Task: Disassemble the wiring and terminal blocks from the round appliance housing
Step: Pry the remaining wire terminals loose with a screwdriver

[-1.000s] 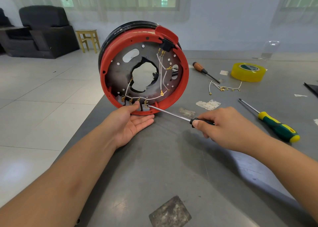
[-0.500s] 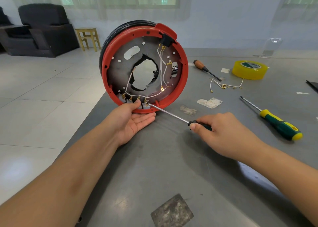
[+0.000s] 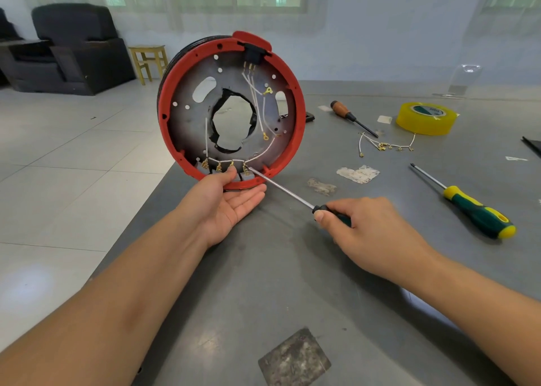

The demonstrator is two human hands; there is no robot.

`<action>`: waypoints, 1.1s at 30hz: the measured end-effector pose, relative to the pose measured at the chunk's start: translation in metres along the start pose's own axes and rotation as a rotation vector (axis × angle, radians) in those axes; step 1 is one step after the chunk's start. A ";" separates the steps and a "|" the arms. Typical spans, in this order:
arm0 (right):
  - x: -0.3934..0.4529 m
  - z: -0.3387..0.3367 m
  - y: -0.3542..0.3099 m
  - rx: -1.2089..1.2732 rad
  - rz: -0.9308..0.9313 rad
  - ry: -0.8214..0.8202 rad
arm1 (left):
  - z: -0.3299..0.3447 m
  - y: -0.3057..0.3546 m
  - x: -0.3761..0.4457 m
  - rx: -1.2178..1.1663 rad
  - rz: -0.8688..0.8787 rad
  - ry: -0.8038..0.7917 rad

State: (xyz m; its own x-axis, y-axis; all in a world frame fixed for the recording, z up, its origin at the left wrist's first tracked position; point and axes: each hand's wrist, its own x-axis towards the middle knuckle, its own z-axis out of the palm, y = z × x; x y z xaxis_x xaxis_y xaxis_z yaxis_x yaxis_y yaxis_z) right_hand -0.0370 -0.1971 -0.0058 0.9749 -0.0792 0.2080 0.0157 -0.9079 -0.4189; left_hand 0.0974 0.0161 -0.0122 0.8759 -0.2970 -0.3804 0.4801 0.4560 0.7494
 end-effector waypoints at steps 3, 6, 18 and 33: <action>0.002 -0.006 0.002 -0.018 0.012 -0.032 | -0.001 -0.001 0.000 0.008 0.005 0.000; 0.004 -0.017 0.006 0.033 0.051 -0.118 | -0.002 -0.001 0.000 0.045 -0.008 -0.012; 0.016 -0.032 0.028 0.466 0.220 -0.359 | -0.003 0.002 -0.001 0.155 -0.037 -0.042; 0.004 -0.017 0.024 -0.100 -0.078 -0.040 | -0.003 0.005 -0.002 0.138 -0.044 0.008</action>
State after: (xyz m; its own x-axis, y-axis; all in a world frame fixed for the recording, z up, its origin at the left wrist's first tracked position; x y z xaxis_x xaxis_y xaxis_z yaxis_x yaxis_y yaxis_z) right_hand -0.0369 -0.2265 0.0001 0.9797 0.0084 0.2002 0.0719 -0.9475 -0.3117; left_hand 0.0984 0.0216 -0.0095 0.8547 -0.3069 -0.4187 0.5073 0.3223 0.7992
